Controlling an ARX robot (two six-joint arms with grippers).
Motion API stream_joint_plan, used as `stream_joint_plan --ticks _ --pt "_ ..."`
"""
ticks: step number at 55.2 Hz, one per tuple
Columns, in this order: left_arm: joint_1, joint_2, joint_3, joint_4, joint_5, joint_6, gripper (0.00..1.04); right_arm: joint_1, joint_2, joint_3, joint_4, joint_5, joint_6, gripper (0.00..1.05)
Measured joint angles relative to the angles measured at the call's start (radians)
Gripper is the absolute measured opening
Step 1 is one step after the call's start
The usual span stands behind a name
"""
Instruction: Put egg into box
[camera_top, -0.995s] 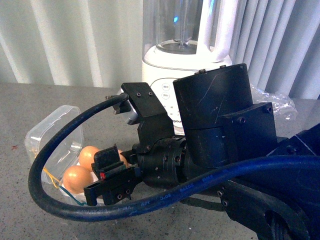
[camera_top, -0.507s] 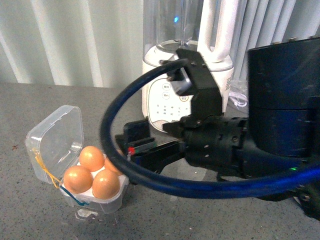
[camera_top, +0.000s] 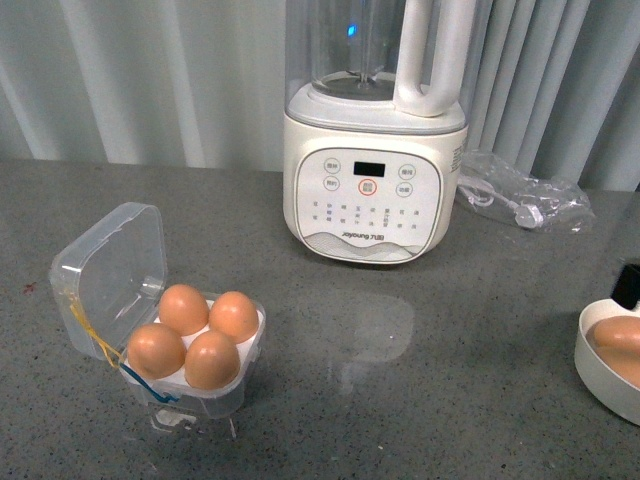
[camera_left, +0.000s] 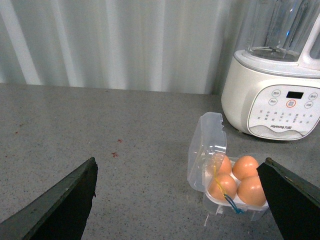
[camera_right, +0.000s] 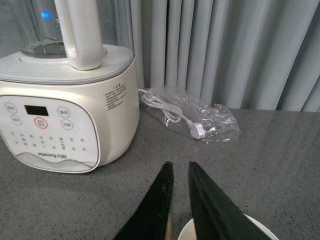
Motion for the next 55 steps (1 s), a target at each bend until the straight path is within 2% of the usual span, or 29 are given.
stream_joint_plan --ticks 4,10,37,41,47,55 --pt "0.000 0.000 0.000 0.000 0.000 0.000 0.98 -0.021 -0.053 -0.032 -0.019 -0.031 -0.005 0.03" --pt "0.000 0.000 0.000 0.000 0.000 0.000 0.98 -0.063 -0.196 -0.069 -0.148 -0.068 -0.004 0.03" --pt "0.000 0.000 0.000 0.000 0.000 0.000 0.98 -0.188 -0.637 -0.198 -0.437 -0.185 -0.004 0.03" --pt "0.000 0.000 0.000 0.000 0.000 0.000 0.98 -0.239 -0.698 -0.208 -0.488 -0.261 -0.004 0.03" --pt "0.000 0.000 0.000 0.000 0.000 0.000 0.98 -0.276 -0.777 -0.217 -0.556 -0.270 -0.003 0.03" --pt "0.000 0.000 0.000 0.000 0.000 0.000 0.98 -0.280 -0.880 -0.223 -0.646 -0.274 -0.004 0.03"
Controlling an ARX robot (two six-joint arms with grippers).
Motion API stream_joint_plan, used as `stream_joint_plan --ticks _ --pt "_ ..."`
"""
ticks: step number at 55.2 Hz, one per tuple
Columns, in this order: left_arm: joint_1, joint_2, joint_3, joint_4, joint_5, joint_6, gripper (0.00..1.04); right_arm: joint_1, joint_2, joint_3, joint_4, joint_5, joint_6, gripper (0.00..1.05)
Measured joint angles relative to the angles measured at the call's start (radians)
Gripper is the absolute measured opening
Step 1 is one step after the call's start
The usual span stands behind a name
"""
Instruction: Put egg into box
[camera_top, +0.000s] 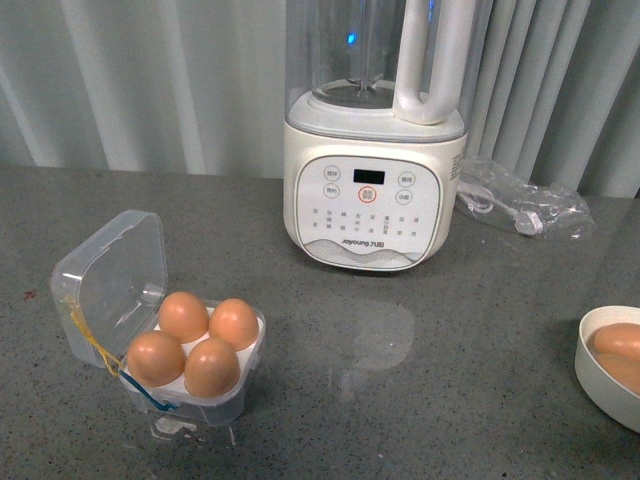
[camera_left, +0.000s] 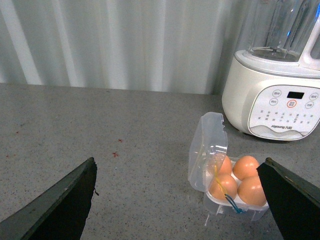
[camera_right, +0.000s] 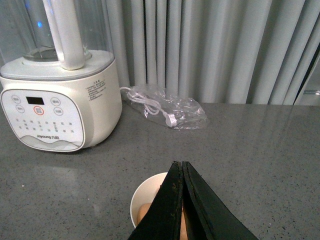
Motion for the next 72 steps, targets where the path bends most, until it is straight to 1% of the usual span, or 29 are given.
stream_joint_plan --ticks 30,62,64,66,68,72 --pt "0.000 0.000 0.000 0.000 0.000 0.000 0.98 0.000 -0.284 -0.003 -0.267 0.000 0.000 0.03" --pt "0.000 0.000 0.000 0.000 0.000 0.000 0.98 0.000 -0.454 -0.003 -0.435 0.000 0.000 0.03" --pt "0.000 0.000 0.000 0.000 0.000 0.000 0.98 0.000 -0.480 -0.003 -0.462 0.000 0.000 0.03" --pt "0.000 0.000 0.000 0.000 0.000 0.000 0.98 0.000 -0.534 -0.002 -0.542 0.000 0.000 0.03" --pt "0.000 0.000 0.000 0.000 0.000 0.000 0.98 0.000 -0.572 -0.002 -0.591 -0.002 0.000 0.03" --pt "0.000 0.000 0.000 0.000 0.000 0.000 0.98 0.000 -0.620 -0.002 -0.607 -0.002 0.000 0.03"
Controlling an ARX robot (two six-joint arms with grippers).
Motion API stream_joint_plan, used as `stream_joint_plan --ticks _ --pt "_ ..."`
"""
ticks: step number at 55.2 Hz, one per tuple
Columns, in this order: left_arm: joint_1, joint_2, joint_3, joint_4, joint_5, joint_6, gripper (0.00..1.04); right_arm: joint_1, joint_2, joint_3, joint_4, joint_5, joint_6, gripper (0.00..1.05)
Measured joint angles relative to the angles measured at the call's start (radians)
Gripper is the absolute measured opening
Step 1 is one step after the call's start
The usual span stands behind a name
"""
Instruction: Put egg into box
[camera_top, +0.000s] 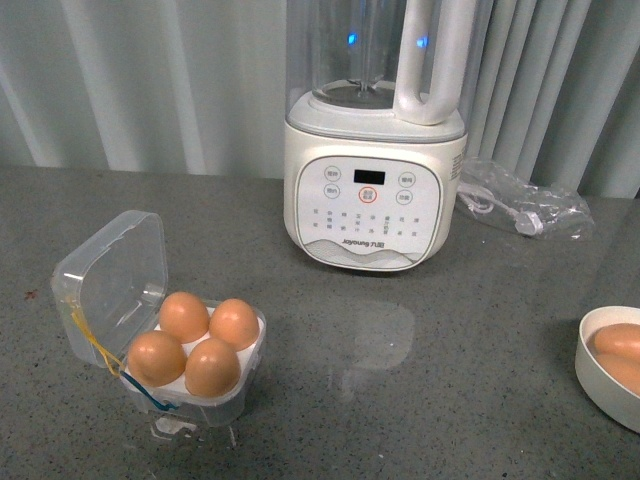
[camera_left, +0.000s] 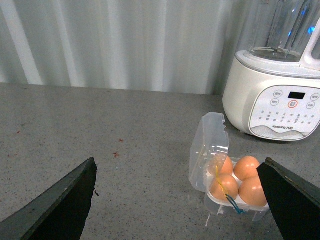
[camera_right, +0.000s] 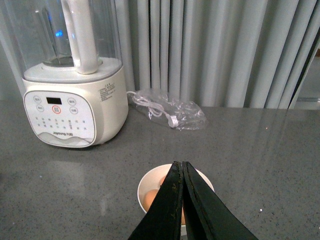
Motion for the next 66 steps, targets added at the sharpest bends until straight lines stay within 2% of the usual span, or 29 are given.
stream_joint_plan --ticks 12,14,34,36,42,44,47,50,66 --pt "0.000 0.000 0.000 0.000 0.000 0.000 0.98 0.000 -0.005 0.000 -0.006 0.000 0.000 0.03" --pt "0.000 0.000 0.000 0.000 0.000 0.000 0.98 0.000 -0.005 0.000 -0.006 0.000 0.000 0.06" --pt "0.000 0.000 0.000 0.000 0.000 0.000 0.98 0.000 -0.005 0.000 -0.006 0.000 0.000 0.94" --pt "0.000 0.000 0.000 0.000 0.000 0.000 0.98 0.000 -0.005 0.000 -0.006 0.000 0.001 0.99" --pt "0.000 0.000 0.000 0.000 0.000 0.000 0.98 0.000 -0.005 0.000 -0.006 0.000 0.000 0.97" --pt "-0.014 0.014 0.006 -0.024 -0.029 0.000 0.98 0.000 -0.005 0.000 -0.006 0.000 0.000 0.97" --pt "-0.045 0.089 0.047 -0.139 -0.188 0.007 0.98 0.000 -0.005 0.000 -0.006 0.000 0.000 0.97" --pt "-0.043 0.187 0.071 -0.159 -0.251 0.017 0.98 0.000 -0.006 0.000 -0.006 0.001 0.000 0.97" --pt "0.086 0.595 0.206 0.065 -0.097 0.051 0.98 0.000 -0.006 0.000 -0.006 -0.001 0.000 0.97"
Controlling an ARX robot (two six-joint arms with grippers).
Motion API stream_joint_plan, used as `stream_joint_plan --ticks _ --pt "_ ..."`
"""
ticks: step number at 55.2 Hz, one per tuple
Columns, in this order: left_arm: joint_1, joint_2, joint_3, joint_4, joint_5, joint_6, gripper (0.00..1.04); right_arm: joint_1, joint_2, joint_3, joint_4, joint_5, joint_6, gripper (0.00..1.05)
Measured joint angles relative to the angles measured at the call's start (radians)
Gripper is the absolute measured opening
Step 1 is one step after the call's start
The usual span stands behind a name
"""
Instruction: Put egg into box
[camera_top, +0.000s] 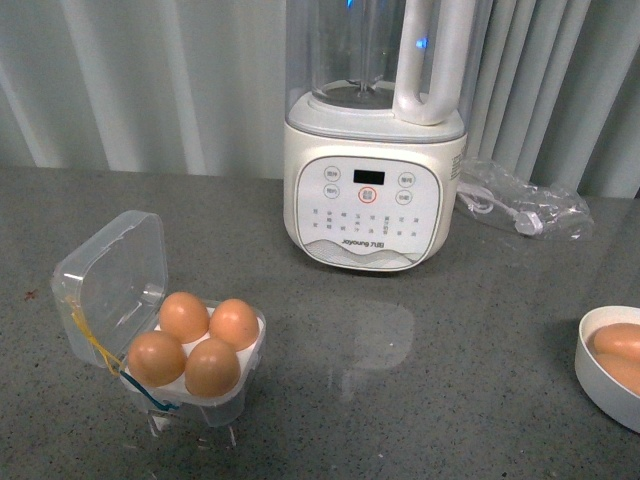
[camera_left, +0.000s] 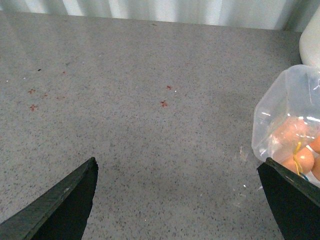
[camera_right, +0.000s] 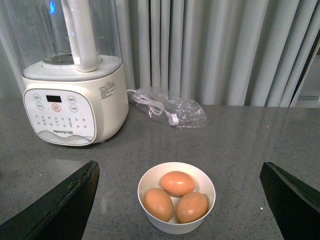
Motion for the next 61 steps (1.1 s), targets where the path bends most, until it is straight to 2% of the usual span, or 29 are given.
stream_joint_plan --ticks 20,41,51,61 --pt "0.016 0.478 0.154 0.262 0.103 0.076 0.98 0.000 0.000 0.000 0.000 0.000 0.000 0.97" --pt "0.002 0.832 0.269 0.401 0.088 0.181 0.98 0.000 0.000 0.000 0.000 0.000 0.000 0.97" --pt "-0.043 0.912 0.312 0.422 0.072 0.181 0.98 0.000 0.000 0.000 0.000 0.000 0.000 0.97" --pt "-0.132 0.914 0.325 0.426 0.052 0.158 0.98 0.000 0.000 0.000 0.000 0.000 0.000 0.97"
